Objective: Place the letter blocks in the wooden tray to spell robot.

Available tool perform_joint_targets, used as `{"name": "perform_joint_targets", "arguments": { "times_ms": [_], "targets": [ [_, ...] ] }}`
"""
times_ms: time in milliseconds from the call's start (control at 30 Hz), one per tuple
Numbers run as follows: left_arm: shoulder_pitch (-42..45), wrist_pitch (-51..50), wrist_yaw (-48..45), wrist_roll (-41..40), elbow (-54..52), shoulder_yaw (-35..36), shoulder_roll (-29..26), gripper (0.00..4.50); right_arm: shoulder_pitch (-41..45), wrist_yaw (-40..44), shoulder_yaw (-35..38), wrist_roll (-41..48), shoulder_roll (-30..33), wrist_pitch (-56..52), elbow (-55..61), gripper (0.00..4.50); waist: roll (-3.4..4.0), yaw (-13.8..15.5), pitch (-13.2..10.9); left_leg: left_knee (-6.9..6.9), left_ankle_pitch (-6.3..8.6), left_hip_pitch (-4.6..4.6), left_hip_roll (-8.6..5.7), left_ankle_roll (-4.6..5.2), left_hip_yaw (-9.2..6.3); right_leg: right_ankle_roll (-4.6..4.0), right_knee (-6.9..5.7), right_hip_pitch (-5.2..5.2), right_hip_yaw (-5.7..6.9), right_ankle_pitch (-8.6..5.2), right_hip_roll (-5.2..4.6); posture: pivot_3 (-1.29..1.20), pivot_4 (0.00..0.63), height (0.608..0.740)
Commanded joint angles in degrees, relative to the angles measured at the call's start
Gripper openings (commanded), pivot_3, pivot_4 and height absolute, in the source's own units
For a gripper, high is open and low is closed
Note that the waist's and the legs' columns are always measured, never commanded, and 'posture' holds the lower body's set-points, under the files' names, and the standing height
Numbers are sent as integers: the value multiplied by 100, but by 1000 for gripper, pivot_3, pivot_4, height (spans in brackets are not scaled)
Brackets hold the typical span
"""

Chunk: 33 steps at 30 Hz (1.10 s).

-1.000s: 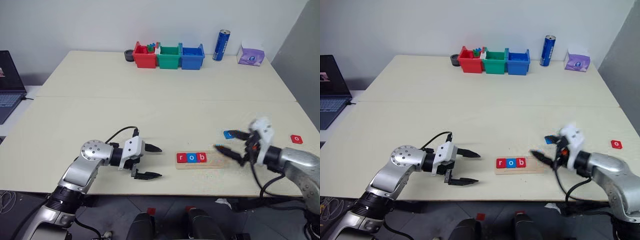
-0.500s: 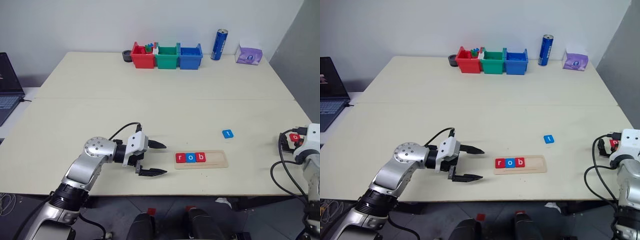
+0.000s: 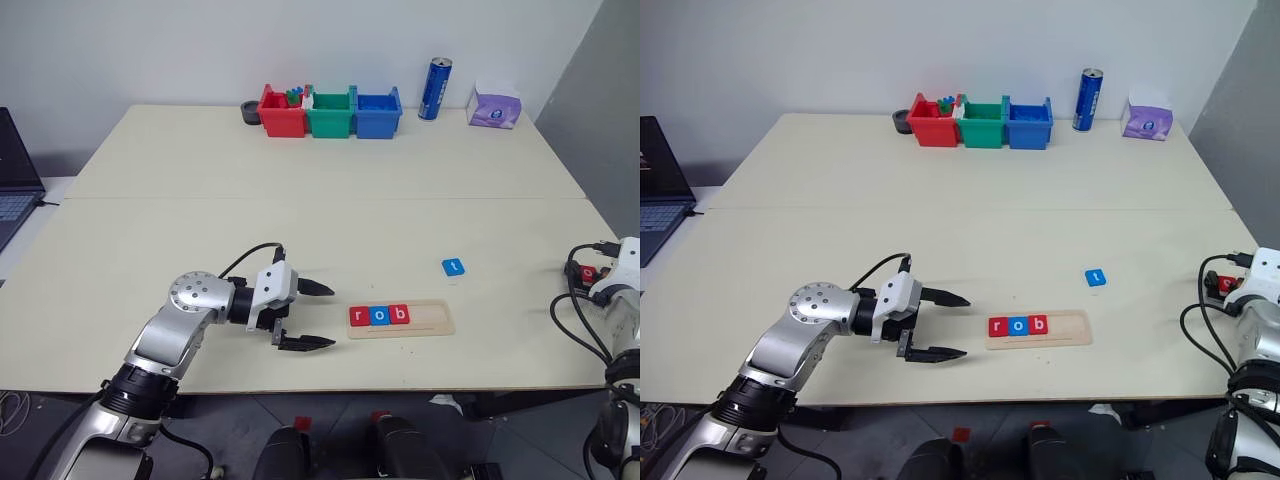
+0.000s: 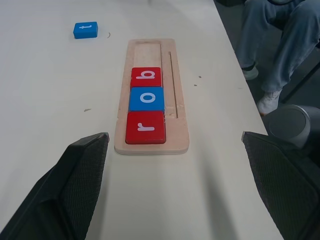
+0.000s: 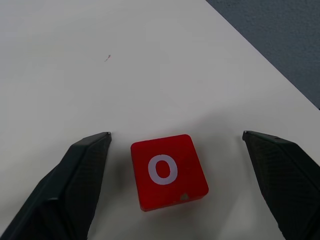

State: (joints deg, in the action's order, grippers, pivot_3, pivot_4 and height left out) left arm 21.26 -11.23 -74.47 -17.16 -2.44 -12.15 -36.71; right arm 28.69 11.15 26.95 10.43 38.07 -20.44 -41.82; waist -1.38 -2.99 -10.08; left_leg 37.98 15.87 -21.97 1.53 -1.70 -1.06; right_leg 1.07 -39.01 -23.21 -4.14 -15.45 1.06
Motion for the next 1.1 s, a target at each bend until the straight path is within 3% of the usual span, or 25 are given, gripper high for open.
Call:
{"name": "perform_joint_targets", "arguments": {
  "times_ms": [33,233,467,667,767,1033,1100],
  "targets": [
    [56,-63,-2,-59,-302,37,-64,4500,-147,-202,145,168,-17,-443,96,3577,0,14,0,0,0,0,0,0,-4,0,0,1,1,0,-1,0,150,740],
    [52,-202,-12,-120,-413,92,-103,4500,-650,-354,344,512,-233,-1035,1102,1468,-2,124,2,2,0,-6,2,0,-22,0,2,4,2,-1,-4,0,150,740],
    [-19,-223,-121,-295,-424,218,-182,4500,-2107,-221,-44,1086,-850,-2384,4784,1444,4,112,4,-4,0,-10,8,0,-33,7,0,-1,6,-6,0,0,150,740],
    [-20,-58,-172,-241,-245,163,-151,4500,-3067,-797,-752,1484,-1989,-3513,7386,1444,10,50,5,-4,0,-3,15,-1,-37,27,-4,-2,4,-19,16,0,150,740],
    [-20,-48,-184,-242,-225,136,-138,4500,-3293,-1007,-1049,1488,-2392,-3837,7885,1444,10,59,5,-2,0,-5,15,-1,-35,27,-4,-3,6,-19,14,0,150,740],
    [-12,110,-238,-179,-67,122,-135,4500,-3231,-1344,-912,1193,-2703,-3824,7644,1444,5,81,8,-1,0,-5,9,-1,-29,29,3,-3,9,-20,-3,0,150,740],
    [-41,165,-244,-163,-42,135,-144,4500,-3190,-1374,-864,1239,-2827,-3772,7635,2200,5,85,8,-1,0,-5,9,-1,-27,29,3,-3,10,-20,-3,0,150,740]
  ]
}}
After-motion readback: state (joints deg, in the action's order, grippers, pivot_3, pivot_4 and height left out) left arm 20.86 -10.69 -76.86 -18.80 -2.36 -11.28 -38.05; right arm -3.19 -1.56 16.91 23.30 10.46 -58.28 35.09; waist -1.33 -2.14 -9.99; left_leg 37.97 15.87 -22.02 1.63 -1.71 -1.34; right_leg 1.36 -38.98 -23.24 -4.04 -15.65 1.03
